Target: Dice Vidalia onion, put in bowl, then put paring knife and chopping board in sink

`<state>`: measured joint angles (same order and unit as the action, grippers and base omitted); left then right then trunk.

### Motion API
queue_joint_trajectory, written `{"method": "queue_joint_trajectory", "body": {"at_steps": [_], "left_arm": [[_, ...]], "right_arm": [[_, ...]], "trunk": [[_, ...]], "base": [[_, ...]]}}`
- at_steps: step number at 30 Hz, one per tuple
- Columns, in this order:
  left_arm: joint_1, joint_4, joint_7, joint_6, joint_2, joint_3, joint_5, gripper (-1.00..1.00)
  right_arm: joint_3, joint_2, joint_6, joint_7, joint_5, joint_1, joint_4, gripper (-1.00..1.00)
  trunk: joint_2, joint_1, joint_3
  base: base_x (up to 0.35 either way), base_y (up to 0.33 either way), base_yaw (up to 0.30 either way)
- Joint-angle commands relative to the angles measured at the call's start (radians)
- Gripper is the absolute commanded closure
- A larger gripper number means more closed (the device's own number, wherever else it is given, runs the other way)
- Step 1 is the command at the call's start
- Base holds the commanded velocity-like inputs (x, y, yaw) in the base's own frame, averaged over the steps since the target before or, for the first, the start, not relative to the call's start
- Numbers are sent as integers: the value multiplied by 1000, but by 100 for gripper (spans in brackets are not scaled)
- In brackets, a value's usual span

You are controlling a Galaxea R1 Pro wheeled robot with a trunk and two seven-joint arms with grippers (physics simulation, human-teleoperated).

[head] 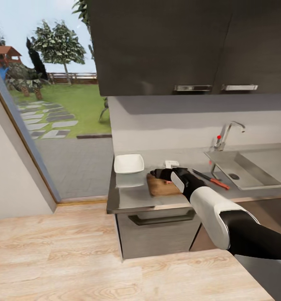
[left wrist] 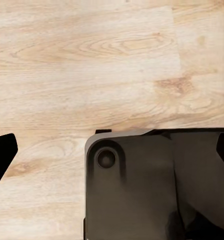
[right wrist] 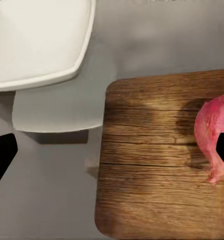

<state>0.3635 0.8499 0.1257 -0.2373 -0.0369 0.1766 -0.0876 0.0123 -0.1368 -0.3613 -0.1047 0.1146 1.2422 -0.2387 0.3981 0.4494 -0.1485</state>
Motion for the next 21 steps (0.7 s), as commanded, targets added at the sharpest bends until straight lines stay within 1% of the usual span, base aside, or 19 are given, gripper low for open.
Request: {"method": "queue_joint_trajectory", "body": {"at_steps": [1, 21], "left_arm": [[0, 1, 8, -2, -1, 6, -9, -100], [0, 1, 8, -2, -1, 6, -9, -100]], "right_arm": [[1, 0, -5, 0, 10, 0, -2, -100], [2, -1, -6, 0, 10, 0, -2, -100]], "trunk": [[2, 1, -2], [2, 1, -1]], "base": [[0, -311, 0], [0, -317, 0]]}}
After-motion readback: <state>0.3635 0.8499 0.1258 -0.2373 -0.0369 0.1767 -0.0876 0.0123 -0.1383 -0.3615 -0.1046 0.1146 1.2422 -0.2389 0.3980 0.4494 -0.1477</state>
